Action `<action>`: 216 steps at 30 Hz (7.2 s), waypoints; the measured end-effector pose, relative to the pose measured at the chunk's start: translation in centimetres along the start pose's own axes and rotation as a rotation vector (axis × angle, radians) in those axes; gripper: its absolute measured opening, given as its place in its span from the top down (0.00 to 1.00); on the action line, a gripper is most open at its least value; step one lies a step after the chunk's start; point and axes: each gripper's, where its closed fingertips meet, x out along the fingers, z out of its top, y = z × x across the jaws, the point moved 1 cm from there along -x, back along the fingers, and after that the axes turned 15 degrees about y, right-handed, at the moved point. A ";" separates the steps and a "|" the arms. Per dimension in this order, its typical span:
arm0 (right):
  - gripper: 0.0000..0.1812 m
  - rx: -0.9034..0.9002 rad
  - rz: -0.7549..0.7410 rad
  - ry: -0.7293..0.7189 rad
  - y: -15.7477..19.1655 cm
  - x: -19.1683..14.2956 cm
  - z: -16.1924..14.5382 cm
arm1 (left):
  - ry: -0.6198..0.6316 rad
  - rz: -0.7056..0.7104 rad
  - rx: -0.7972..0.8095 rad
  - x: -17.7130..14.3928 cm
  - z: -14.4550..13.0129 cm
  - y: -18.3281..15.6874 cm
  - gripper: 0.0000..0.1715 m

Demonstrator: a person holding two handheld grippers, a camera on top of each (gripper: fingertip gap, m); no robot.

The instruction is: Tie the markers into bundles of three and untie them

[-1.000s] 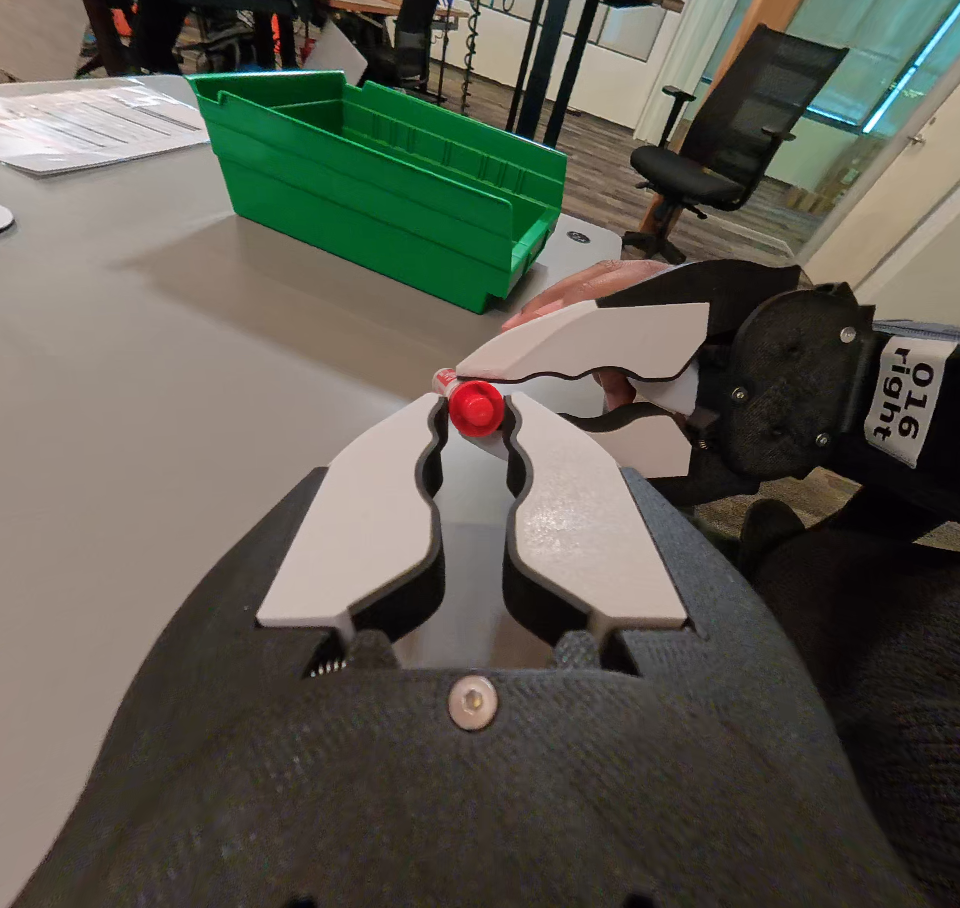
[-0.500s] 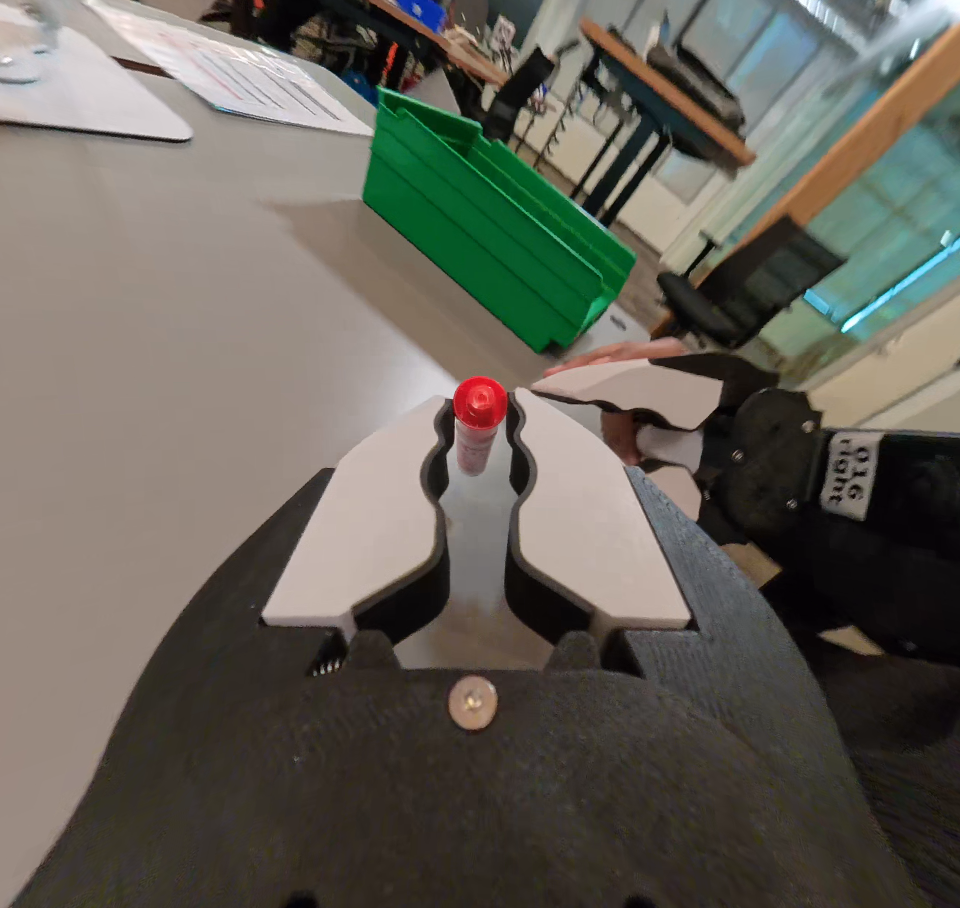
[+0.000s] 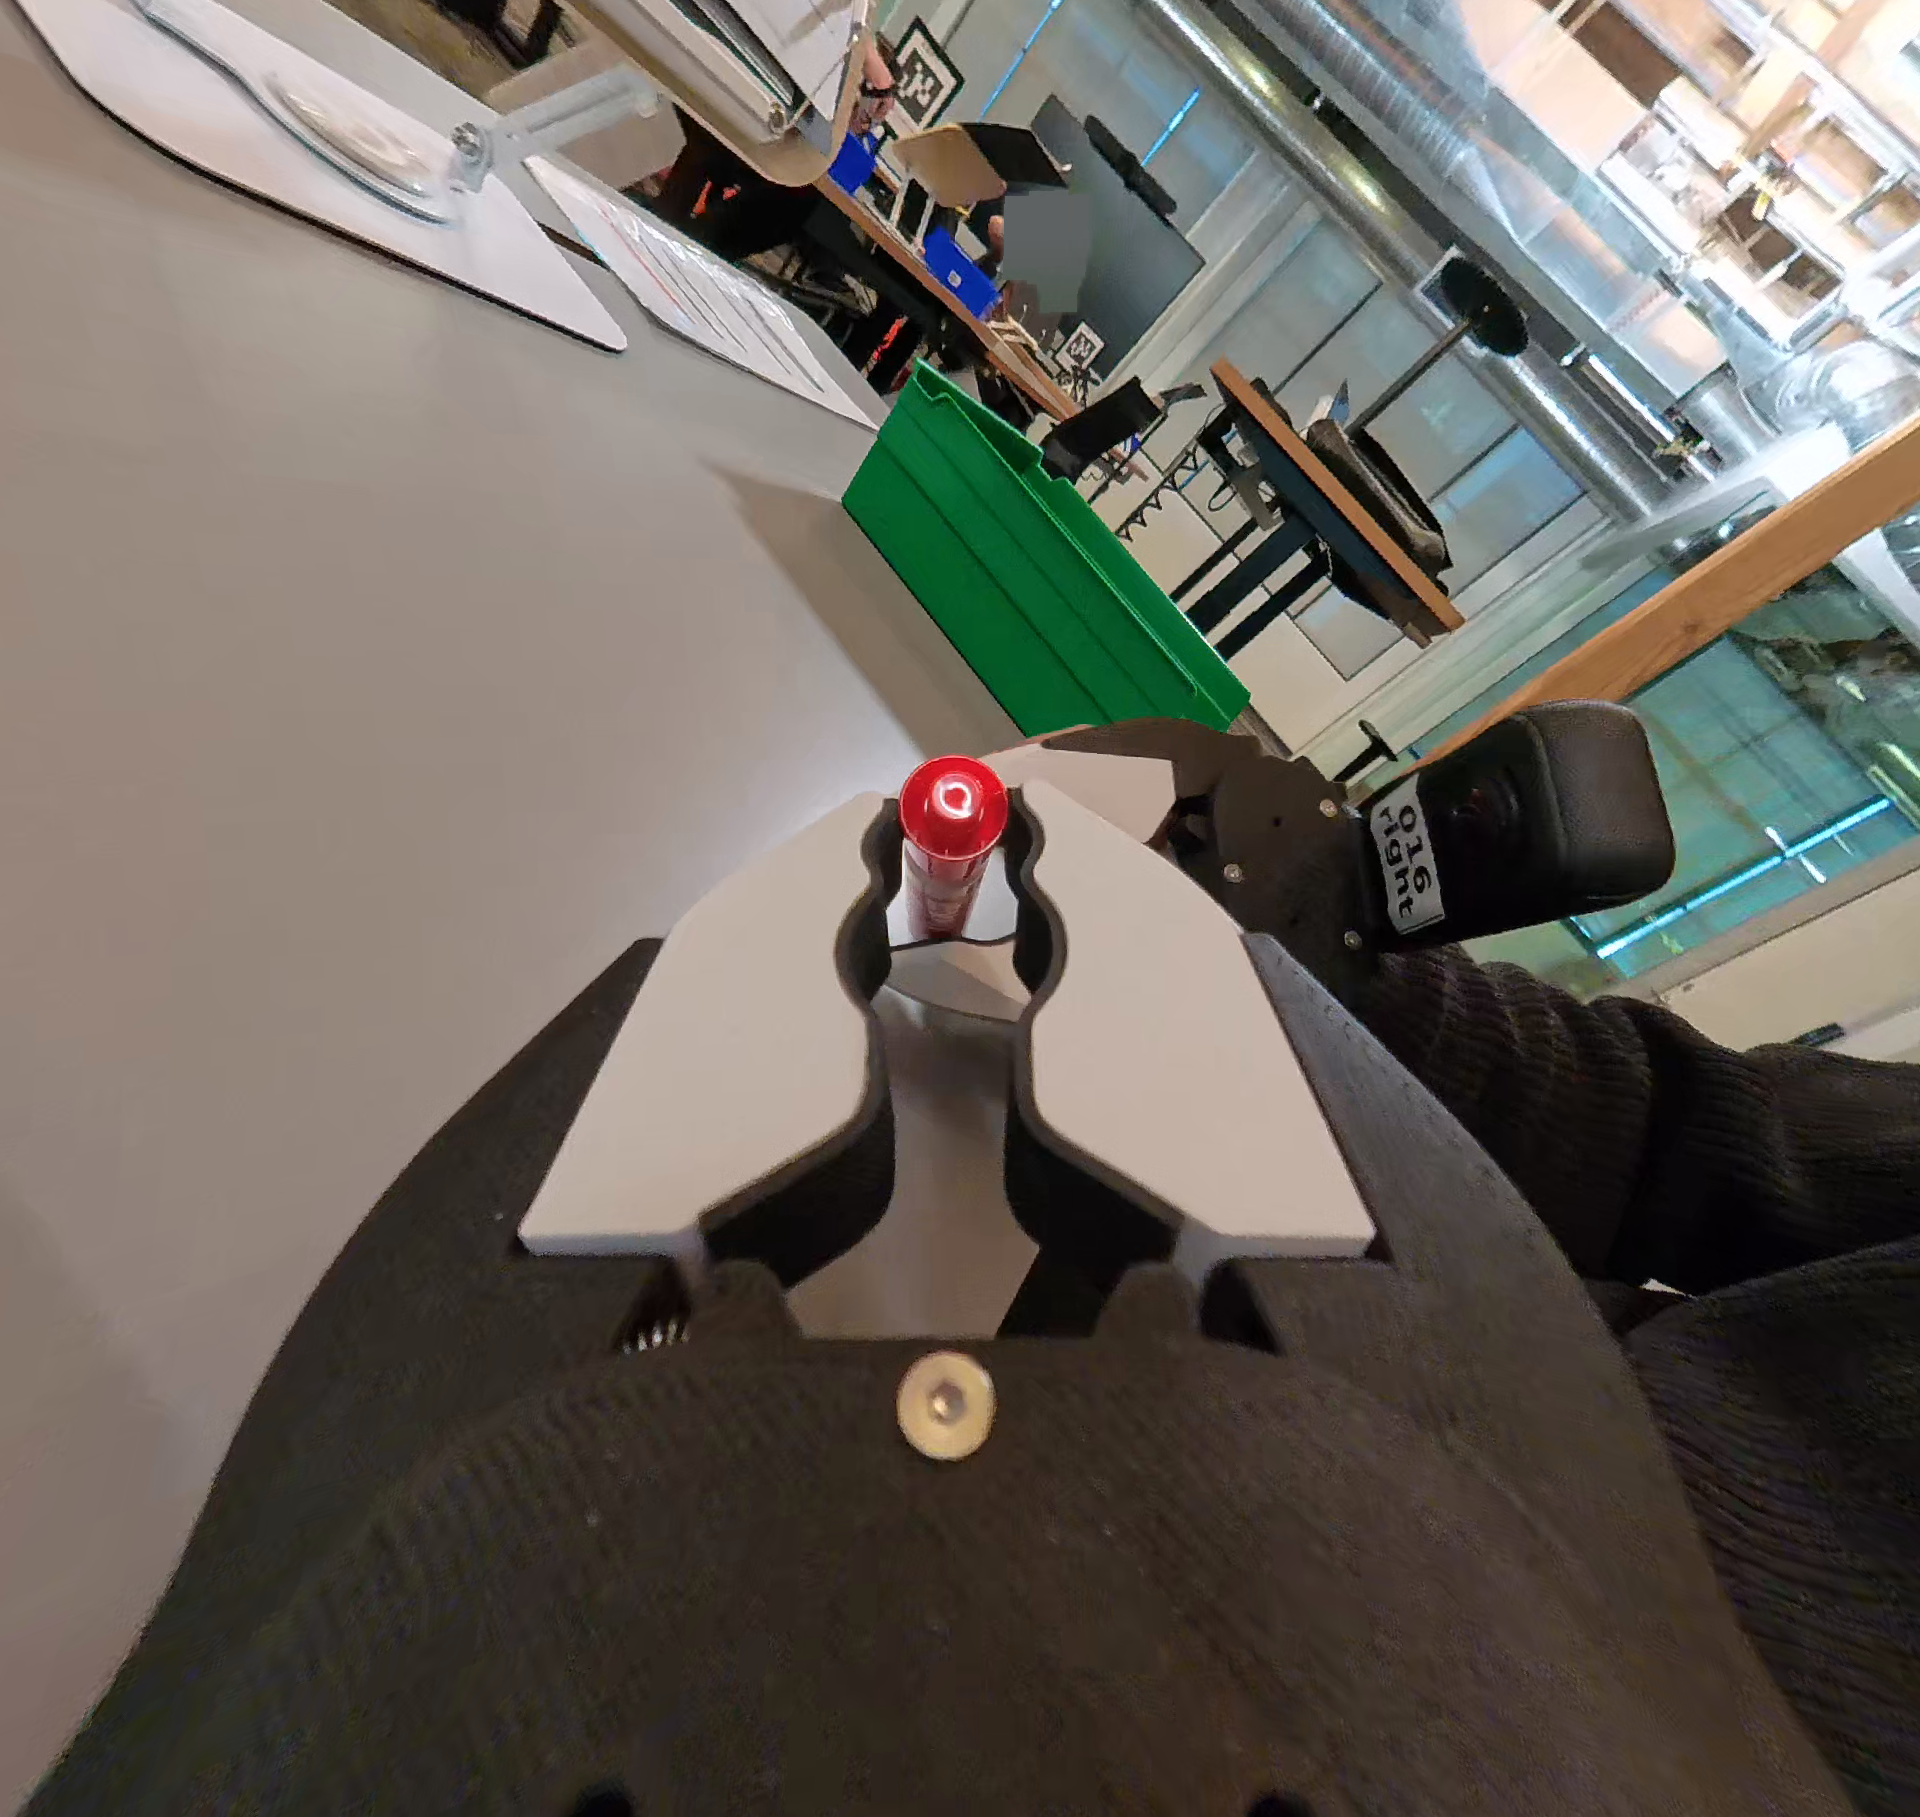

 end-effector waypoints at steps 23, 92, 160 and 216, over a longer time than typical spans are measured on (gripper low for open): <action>0.89 0.150 0.108 0.105 0.0 -1.7 -3.7 | 0.138 -0.160 0.081 4.3 -0.3 -2.5 0.88; 0.91 0.131 0.388 0.255 1.5 -1.7 -4.6 | -0.262 0.620 0.038 -22.3 10.1 8.2 0.70; 0.92 0.288 0.348 0.249 1.9 -4.0 -6.5 | -0.396 -0.212 0.148 -5.9 11.3 -5.8 0.90; 0.91 0.491 0.303 0.165 1.5 -4.8 -4.8 | -0.147 -0.225 0.061 8.8 -0.3 -7.8 0.90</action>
